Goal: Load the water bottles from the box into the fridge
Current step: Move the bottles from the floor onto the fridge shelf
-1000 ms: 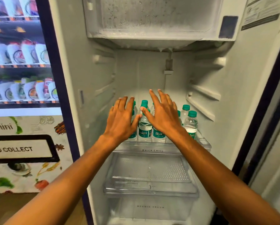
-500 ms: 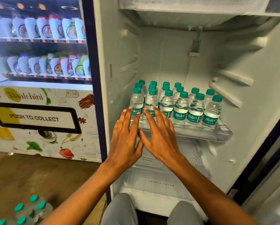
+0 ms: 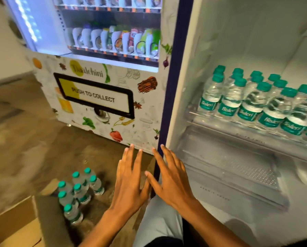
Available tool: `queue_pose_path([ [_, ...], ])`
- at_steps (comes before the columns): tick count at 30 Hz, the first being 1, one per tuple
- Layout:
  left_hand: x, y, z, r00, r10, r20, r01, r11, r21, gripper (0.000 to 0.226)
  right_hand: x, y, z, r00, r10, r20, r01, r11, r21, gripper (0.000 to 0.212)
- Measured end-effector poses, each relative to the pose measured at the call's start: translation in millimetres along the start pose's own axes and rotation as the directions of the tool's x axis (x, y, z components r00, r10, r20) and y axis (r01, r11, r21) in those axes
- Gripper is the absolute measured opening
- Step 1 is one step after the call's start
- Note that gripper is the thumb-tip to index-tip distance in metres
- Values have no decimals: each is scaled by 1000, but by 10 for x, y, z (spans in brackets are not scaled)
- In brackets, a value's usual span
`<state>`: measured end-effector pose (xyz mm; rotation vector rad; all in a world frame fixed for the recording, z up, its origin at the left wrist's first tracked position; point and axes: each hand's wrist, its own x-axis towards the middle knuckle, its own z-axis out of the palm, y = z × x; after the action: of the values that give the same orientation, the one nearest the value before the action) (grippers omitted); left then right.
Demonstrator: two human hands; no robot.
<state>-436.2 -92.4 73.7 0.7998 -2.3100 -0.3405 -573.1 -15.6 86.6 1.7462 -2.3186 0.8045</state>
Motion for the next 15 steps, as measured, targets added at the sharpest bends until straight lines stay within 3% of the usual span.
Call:
queue_pose_path([
  [8,-637,-988,72,942,-320,103,298,936,189,82,173,-532,960,952,-60,301,43,997,61,73],
  [12,-1017,-1529,161,852,-484,200,412,855,315,82,224,-709,1399,878,-115,464,98,993,60,73],
  [15,-1214,-1871,171,742,-623,247,493,757,429,77,259,-824,1649,828,-134,544,126,991,52,73],
])
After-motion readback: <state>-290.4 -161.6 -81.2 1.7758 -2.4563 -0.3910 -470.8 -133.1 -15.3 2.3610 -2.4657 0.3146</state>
